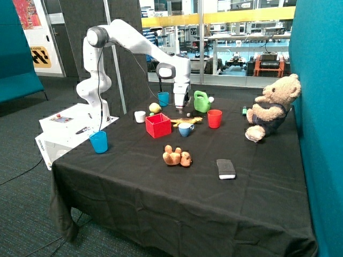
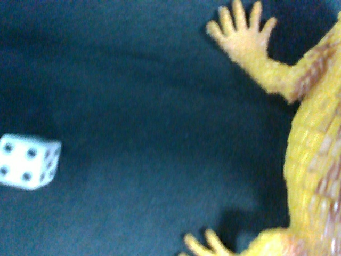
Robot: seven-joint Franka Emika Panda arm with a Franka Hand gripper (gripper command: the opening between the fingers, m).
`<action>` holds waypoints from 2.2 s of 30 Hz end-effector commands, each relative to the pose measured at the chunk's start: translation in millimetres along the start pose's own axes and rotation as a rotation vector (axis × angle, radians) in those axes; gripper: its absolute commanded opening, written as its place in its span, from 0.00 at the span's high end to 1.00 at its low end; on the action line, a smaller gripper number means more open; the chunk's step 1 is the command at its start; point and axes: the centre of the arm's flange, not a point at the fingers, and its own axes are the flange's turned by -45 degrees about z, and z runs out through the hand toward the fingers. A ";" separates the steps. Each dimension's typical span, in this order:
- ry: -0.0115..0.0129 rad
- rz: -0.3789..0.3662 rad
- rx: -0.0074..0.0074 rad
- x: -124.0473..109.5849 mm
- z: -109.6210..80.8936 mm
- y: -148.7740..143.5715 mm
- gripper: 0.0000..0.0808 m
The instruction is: Put the ball in the red pot
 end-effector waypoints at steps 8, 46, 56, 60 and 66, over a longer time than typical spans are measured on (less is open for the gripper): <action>0.0016 -0.113 -0.0011 -20.0 -28.6 -19.2 0.00; 0.0015 -0.208 -0.0012 -104.2 -68.2 -83.0 0.00; 0.0014 -0.350 -0.0013 -86.9 -63.8 -97.7 0.00; 0.0014 -0.407 -0.0014 -86.4 -58.6 -108.8 0.00; 0.0014 -0.476 -0.0014 -87.1 -58.8 -118.7 0.00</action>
